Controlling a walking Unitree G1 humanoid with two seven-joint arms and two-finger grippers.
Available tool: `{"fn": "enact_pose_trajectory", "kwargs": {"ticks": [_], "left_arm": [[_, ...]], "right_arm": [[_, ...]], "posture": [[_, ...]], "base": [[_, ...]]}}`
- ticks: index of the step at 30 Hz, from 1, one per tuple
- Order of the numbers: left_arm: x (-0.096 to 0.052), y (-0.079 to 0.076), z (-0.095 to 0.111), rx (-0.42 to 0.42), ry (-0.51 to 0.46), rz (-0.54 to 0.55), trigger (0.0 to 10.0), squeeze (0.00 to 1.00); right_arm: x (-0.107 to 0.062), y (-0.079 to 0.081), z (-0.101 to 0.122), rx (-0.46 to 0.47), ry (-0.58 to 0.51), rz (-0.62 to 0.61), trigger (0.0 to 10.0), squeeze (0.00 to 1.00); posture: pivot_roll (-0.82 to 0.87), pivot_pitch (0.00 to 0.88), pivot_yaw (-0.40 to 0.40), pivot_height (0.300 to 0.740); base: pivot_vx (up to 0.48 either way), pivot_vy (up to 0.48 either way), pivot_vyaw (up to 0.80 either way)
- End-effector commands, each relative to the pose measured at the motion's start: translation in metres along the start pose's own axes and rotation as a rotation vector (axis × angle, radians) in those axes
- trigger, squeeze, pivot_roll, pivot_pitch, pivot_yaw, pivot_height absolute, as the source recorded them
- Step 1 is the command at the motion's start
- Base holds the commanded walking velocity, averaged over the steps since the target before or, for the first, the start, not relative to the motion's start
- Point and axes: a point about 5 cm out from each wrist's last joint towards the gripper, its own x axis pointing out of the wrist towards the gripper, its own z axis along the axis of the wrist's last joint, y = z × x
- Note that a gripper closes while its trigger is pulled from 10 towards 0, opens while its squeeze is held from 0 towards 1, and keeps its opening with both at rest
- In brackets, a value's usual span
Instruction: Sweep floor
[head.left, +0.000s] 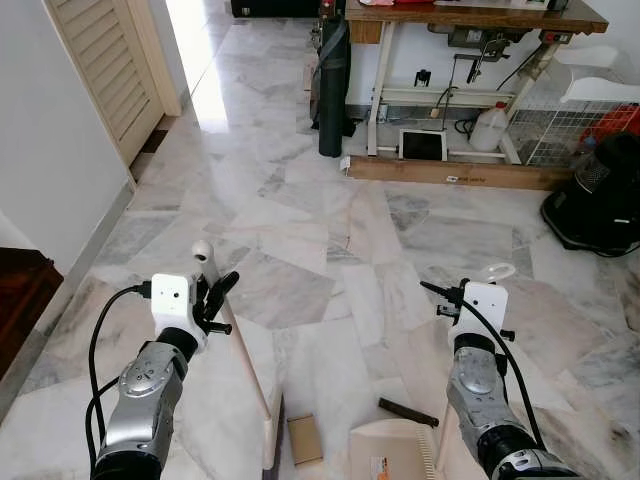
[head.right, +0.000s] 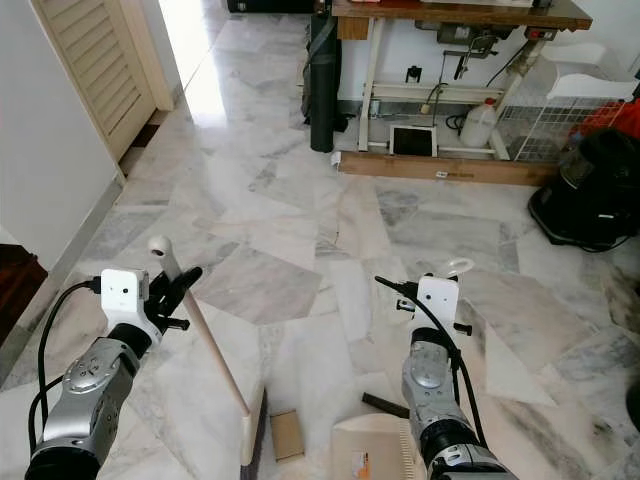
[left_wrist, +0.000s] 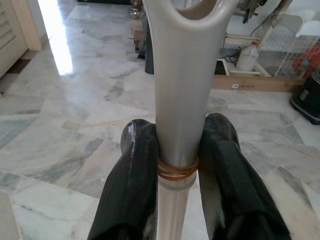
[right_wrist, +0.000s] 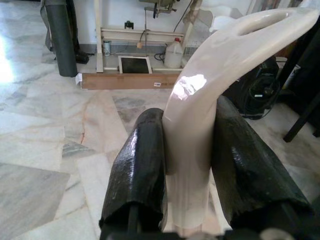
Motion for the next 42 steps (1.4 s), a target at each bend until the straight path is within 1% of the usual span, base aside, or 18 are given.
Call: {"fn": "enact_pose_trajectory", "kwargs": {"ticks": [1, 4, 8, 9, 10, 13, 14, 17, 21, 26, 28, 30, 31, 34, 36, 39, 40, 42], "left_arm": [[0.000, -0.003, 0.004, 0.013, -0.014, -0.023, 10.0, 0.00], [0.001, -0.005, 0.004, 0.012, -0.015, -0.028, 10.0, 0.00], [0.000, -0.005, 0.004, 0.013, -0.016, -0.032, 10.0, 0.00], [0.000, -0.004, 0.004, 0.014, -0.016, -0.031, 10.0, 0.00], [0.000, -0.004, 0.004, 0.016, -0.016, -0.031, 10.0, 0.00], [0.000, -0.003, 0.004, 0.018, -0.016, -0.031, 10.0, 0.00], [0.000, -0.003, 0.004, 0.022, -0.016, -0.031, 10.0, 0.00], [-0.001, -0.003, 0.004, 0.025, -0.016, -0.032, 10.0, 0.00], [-0.002, -0.004, 0.003, 0.027, -0.015, -0.035, 10.0, 0.00], [-0.002, -0.007, 0.002, 0.020, -0.007, -0.049, 10.0, 0.00], [-0.003, -0.007, 0.001, 0.019, -0.005, -0.052, 10.0, 0.00], [-0.003, -0.004, 0.002, 0.013, -0.006, -0.044, 10.0, 0.00], [-0.003, -0.004, 0.002, 0.013, -0.006, -0.044, 10.0, 0.00], [-0.003, -0.003, 0.002, 0.008, 0.000, -0.048, 10.0, 0.00], [-0.003, -0.004, 0.001, 0.000, 0.007, -0.059, 10.0, 0.00], [-0.004, -0.008, -0.001, -0.034, 0.043, -0.110, 10.0, 0.00], [-0.005, -0.008, -0.003, -0.036, 0.067, -0.133, 10.0, 0.00], [-0.006, -0.008, -0.005, -0.038, 0.080, -0.140, 10.0, 0.00]], "right_arm": [[0.006, 0.000, 0.011, -0.004, -0.051, 0.010, 10.0, 0.00], [0.010, 0.002, 0.020, -0.002, -0.098, 0.027, 10.0, 0.00], [0.013, 0.005, 0.025, 0.002, -0.102, 0.043, 10.0, 0.00], [0.014, 0.006, 0.024, 0.006, -0.084, 0.051, 10.0, 0.00], [0.014, 0.009, 0.020, 0.023, -0.041, 0.068, 10.0, 0.00], [0.013, 0.014, 0.016, 0.061, 0.012, 0.103, 10.0, 0.00], [0.010, 0.021, 0.010, 0.070, 0.054, 0.157, 10.0, 0.00], [0.004, 0.031, 0.005, 0.056, 0.086, 0.220, 10.0, 0.00], [0.002, 0.034, 0.002, 0.049, 0.095, 0.233, 10.0, 0.00], [0.001, 0.033, 0.000, 0.049, 0.107, 0.235, 10.0, 0.00], [0.001, 0.033, 0.001, 0.053, 0.099, 0.242, 10.0, 0.00], [0.001, 0.037, 0.008, 0.073, 0.046, 0.273, 10.0, 0.00], [0.001, 0.037, 0.008, 0.073, 0.046, 0.273, 10.0, 0.00], [-0.001, 0.040, 0.007, 0.013, 0.039, 0.296, 10.0, 0.00], [-0.002, 0.039, 0.004, 0.009, 0.052, 0.295, 10.0, 0.00], [-0.006, 0.039, -0.004, -0.006, 0.089, 0.289, 10.0, 0.00], [-0.008, 0.040, -0.008, -0.017, 0.107, 0.288, 10.0, 0.00], [-0.010, 0.042, -0.009, -0.022, 0.108, 0.301, 10.0, 0.00]], "posture": [[0.07, 0.079, -0.016, 0.740], [0.06, 0.082, -0.017, 0.740], [0.06, 0.083, -0.015, 0.740], [0.06, 0.083, -0.015, 0.740], [0.06, 0.085, -0.015, 0.740], [0.06, 0.089, -0.014, 0.740], [0.07, 0.091, -0.014, 0.740], [0.07, 0.094, -0.013, 0.740], [0.07, 0.099, -0.014, 0.740], [0.07, 0.100, -0.014, 0.740], [0.07, 0.100, -0.014, 0.740], [0.07, 0.099, -0.015, 0.740], [0.07, 0.099, -0.015, 0.740], [0.07, 0.094, -0.017, 0.740], [0.07, 0.094, -0.017, 0.740], [0.07, 0.092, -0.017, 0.740], [0.07, 0.091, -0.017, 0.740], [0.07, 0.089, -0.016, 0.740]], "base": [[0.000, 0.000, 0.00], [0.000, 0.000, 0.00], [0.000, 0.000, 0.00], [0.000, 0.000, 0.00], [0.000, 0.000, 0.00], [0.000, 0.000, 0.00], [0.000, 0.000, 0.00], [0.000, 0.000, 0.00], [0.000, 0.000, 0.00], [0.000, 0.000, 0.00], [0.000, 0.000, 0.00], [0.000, 0.000, 0.00], [0.000, 0.000, 0.00], [0.000, 0.000, 0.00], [0.000, 0.000, 0.00], [0.000, 0.000, 0.00], [0.000, 0.000, 0.00], [0.000, 0.000, 0.00]]}}
